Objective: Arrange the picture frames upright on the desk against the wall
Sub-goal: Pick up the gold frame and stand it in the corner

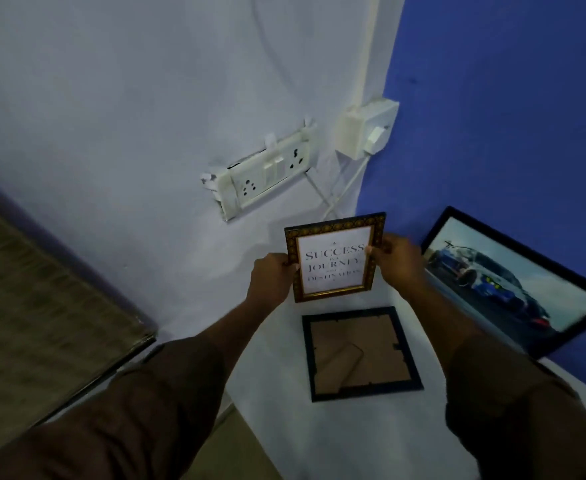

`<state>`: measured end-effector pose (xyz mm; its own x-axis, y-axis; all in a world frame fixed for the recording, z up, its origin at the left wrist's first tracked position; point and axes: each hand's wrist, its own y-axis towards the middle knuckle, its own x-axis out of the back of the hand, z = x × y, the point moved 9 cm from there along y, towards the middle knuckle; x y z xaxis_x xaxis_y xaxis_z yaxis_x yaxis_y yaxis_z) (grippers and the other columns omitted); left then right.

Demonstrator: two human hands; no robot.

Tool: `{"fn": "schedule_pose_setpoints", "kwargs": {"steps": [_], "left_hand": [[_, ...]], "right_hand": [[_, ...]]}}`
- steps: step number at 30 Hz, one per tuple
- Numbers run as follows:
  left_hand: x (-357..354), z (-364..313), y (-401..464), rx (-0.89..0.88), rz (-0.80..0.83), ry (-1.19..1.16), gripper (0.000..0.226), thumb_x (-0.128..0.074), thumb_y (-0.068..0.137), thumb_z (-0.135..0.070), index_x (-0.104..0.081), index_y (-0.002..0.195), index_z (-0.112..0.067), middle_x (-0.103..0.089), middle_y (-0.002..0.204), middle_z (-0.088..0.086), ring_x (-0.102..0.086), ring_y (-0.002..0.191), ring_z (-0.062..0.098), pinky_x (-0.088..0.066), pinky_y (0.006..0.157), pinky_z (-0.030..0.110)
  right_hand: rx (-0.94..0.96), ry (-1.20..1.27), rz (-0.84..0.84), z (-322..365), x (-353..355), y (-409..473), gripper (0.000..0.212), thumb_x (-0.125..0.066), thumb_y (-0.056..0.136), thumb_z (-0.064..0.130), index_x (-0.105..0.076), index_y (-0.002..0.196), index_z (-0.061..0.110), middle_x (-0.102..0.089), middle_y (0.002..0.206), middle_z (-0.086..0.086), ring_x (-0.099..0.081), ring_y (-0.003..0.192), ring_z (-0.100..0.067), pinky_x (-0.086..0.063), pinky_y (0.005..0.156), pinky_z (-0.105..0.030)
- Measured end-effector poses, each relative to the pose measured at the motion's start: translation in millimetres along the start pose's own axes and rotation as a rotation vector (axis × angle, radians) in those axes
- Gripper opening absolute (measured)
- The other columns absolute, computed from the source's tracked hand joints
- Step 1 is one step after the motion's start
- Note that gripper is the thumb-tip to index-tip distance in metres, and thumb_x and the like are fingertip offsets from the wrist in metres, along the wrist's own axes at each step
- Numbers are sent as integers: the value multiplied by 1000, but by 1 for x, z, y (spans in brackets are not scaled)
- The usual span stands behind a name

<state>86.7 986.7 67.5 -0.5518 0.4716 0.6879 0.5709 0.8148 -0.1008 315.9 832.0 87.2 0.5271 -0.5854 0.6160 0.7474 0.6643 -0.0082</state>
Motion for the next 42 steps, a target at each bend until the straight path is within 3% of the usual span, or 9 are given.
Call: {"fn": "schedule_pose_setpoints", "kwargs": {"steps": [8,11,13,16,23,26,31,37,42], "left_hand": [[-48,35,67,17,90,87,33,-58,99,-17,-68,73,0,-76,83,16,-71,75,27,-53,66,30],[-54,43,78,42,75,98,33,-57,99,-18,-70,77,2,-78,84,14,-73,75,27,-58,68,35],[-56,44,82,16,87,179,29,-59,98,-16,-63,72,-4,-76,86,11,-70,74,23,-46,61,26],[-54,43,87,27,73,222,22,-62,95,-11,-67,75,-3,-76,85,13,-72,78,28,-40,60,23],[-53,40,90,94,68,172,19,-63,93,-10,-69,79,1,-76,88,20,-72,82,37,-54,68,34],[-54,44,89,123,57,143,22,-63,94,-16,-71,85,2,-76,88,18,-73,82,35,-58,71,37],[-53,50,83,161,27,123,32,-67,94,-29,-73,104,1,-76,103,18,-71,95,34,-54,80,33],[-61,58,62,200,31,153,36,-65,95,-31,-53,70,-9,-68,81,19,-69,82,33,-42,67,29],[-92,79,11,303,52,84,51,-68,94,-34,-59,128,3,-70,122,20,-65,117,33,-47,91,30]], "right_hand": [[-62,-26,52,-57,-53,73,32,-56,100,5,-63,86,-23,-68,87,-38,-64,72,-38,-48,60,-42],[-48,-68,66,-56,-59,83,33,-52,102,6,-63,81,-16,-68,87,-35,-56,69,-26,-39,51,-16],[-50,-89,82,-56,-62,88,32,-52,102,7,-63,81,-15,-68,86,-32,-52,69,-21,-32,49,-14],[-41,-72,94,-57,-65,96,31,-52,102,10,-63,86,-15,-68,86,-30,-53,69,-21,-34,55,-29],[-10,-108,157,-52,-71,101,27,-52,101,7,-62,94,-17,-66,90,-32,-62,76,-39,-34,54,-24],[-13,-110,158,-53,-70,96,26,-53,101,8,-62,92,-15,-68,89,-30,-58,72,-27,-41,58,-24],[-59,-47,170,-54,-65,88,33,-60,101,14,-59,129,-3,-68,126,-20,-66,112,-34,-52,94,-41],[-56,47,135,-67,-51,56,53,-71,95,15,-52,142,1,-60,138,-16,-58,127,-31,-46,98,-33],[-161,-51,153,-110,-50,-4,59,-74,92,22,-50,144,8,-60,136,-19,-58,123,-31,-51,102,-44]]}}
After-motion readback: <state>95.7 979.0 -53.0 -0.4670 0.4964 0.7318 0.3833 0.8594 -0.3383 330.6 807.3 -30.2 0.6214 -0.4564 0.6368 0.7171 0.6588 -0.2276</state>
